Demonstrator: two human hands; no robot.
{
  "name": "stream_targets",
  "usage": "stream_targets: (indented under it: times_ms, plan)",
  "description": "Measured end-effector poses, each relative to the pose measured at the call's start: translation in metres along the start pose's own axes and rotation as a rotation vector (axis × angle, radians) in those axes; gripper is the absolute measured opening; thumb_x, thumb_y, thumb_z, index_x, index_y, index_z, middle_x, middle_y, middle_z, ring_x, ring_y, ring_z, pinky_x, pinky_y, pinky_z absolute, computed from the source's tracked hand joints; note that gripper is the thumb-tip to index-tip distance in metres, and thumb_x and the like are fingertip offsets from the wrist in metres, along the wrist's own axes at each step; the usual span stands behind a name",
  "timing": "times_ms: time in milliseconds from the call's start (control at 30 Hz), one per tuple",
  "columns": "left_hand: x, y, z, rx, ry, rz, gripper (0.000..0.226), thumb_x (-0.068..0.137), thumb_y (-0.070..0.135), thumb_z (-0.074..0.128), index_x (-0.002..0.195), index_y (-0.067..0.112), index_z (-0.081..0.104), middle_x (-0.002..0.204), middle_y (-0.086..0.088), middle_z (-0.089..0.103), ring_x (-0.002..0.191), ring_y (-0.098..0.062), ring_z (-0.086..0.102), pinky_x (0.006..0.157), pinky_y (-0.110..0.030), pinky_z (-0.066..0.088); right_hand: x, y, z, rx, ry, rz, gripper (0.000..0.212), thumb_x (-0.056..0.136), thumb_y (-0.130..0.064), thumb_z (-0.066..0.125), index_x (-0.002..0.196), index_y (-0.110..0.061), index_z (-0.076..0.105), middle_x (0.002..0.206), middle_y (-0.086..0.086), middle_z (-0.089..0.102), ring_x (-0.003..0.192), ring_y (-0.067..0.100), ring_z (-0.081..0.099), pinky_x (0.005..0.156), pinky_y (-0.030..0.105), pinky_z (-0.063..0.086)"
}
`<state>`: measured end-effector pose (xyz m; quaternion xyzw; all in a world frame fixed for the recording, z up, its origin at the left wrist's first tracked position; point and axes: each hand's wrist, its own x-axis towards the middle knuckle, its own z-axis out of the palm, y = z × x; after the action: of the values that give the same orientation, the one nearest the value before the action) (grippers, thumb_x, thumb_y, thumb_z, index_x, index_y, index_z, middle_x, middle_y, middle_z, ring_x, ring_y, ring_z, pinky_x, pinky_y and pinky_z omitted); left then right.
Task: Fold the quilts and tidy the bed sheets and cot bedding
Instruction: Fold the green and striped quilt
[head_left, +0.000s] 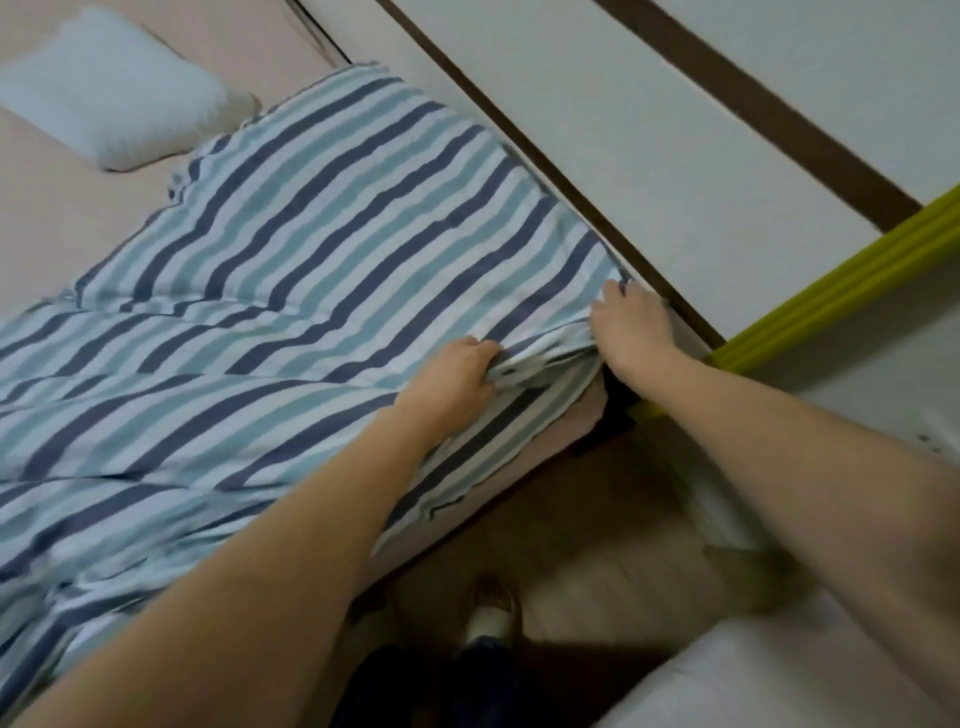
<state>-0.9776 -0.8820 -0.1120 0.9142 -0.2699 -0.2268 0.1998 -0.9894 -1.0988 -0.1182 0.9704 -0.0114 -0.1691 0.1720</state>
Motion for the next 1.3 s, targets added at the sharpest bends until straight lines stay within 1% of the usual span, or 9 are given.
stream_targets:
  times_ms: [67,133,267,467,633,767,1067,1167,1300]
  plan:
    - [-0.014,-0.005,0.008,-0.019,-0.165,-0.104,0.049,0.096,0.023,0.053,0.143,0.021,0.038,0.136,-0.006,0.047,0.12,-0.023,0.049,0.099,-0.032,0.04,-0.009,-0.014,-0.004,0.055,-0.224,0.002,0.038,0.094,-0.012,0.043,0.132,-0.011,0.049,0.137,0.014,0.04,0.125,0.032,0.038,0.1,0.042,0.033]
    - [-0.037,-0.026,0.003,0.014,-0.169,-0.171,0.057,0.095,0.028,0.056,0.147,0.022,0.033,0.144,-0.004,0.039,0.127,-0.023,0.044,0.104,-0.036,0.04,-0.016,-0.043,-0.018,0.192,-0.142,-0.028,0.036,0.093,-0.01,0.044,0.128,-0.012,0.051,0.136,0.013,0.042,0.125,0.031,0.039,0.104,0.043,0.032]
    - [-0.118,-0.087,-0.027,0.052,0.326,-0.338,0.047,0.092,0.013,0.051,0.139,0.014,0.046,0.139,-0.008,0.045,0.123,-0.028,0.044,0.1,-0.042,0.041,-0.043,-0.143,-0.069,0.555,0.23,-0.411,0.037,0.091,-0.007,0.045,0.128,-0.008,0.05,0.131,0.011,0.046,0.117,0.028,0.044,0.099,0.038,0.038]
    - [-0.27,-0.188,-0.021,0.255,0.254,-0.827,0.078,0.078,0.025,0.069,0.144,0.014,0.028,0.148,-0.017,0.03,0.135,-0.039,0.028,0.109,-0.053,0.026,-0.069,-0.316,-0.108,0.256,0.192,-0.979,0.055,0.091,-0.042,0.056,0.137,-0.015,0.042,0.143,0.012,0.038,0.128,0.029,0.038,0.104,0.04,0.033]
    - [-0.317,-0.259,0.015,0.259,0.108,-0.947,0.109,0.078,0.052,0.07,0.153,0.019,-0.002,0.158,-0.014,0.008,0.146,-0.036,0.007,0.115,-0.057,0.015,-0.073,-0.417,-0.085,0.05,0.104,-0.776,0.095,0.079,-0.063,0.059,0.148,-0.012,0.018,0.15,0.014,0.026,0.135,0.033,0.028,0.109,0.047,0.023]
    - [-0.314,-0.29,0.034,0.362,0.135,-0.87,0.102,0.086,0.038,0.064,0.152,0.017,-0.01,0.152,-0.012,0.026,0.141,-0.033,0.023,0.115,-0.057,0.016,-0.074,-0.449,-0.069,0.161,0.071,-0.695,0.078,0.085,-0.021,0.062,0.148,-0.011,0.017,0.138,0.016,0.039,0.122,0.034,0.043,0.093,0.044,0.04]
    - [-0.32,-0.335,0.03,0.276,0.326,-0.763,0.088,0.083,0.035,0.066,0.151,0.018,0.012,0.154,-0.009,0.023,0.143,-0.03,0.018,0.114,-0.054,0.016,-0.075,-0.443,-0.087,0.579,0.283,-0.637,0.06,0.075,0.006,0.048,0.131,-0.014,0.051,0.112,0.014,0.057,0.087,0.041,0.057,0.068,0.045,0.046]
    - [-0.304,-0.335,0.021,0.27,0.347,-0.743,0.059,0.088,0.019,0.054,0.143,0.014,0.031,0.136,-0.009,0.049,0.13,-0.03,0.04,0.113,-0.053,0.019,-0.073,-0.44,-0.09,0.593,0.285,-0.686,0.065,0.075,0.01,0.046,0.135,-0.014,0.049,0.121,0.015,0.057,0.091,0.042,0.058,0.073,0.049,0.048]
    - [-0.295,-0.324,0.005,0.151,0.303,-0.704,0.024,0.085,0.01,0.048,0.106,0.012,0.06,0.105,-0.014,0.066,0.098,-0.036,0.061,0.077,-0.038,0.042,-0.071,-0.438,-0.094,0.544,0.329,-0.748,0.066,0.07,0.016,0.046,0.13,-0.01,0.055,0.124,0.017,0.054,0.087,0.041,0.059,0.062,0.044,0.049]
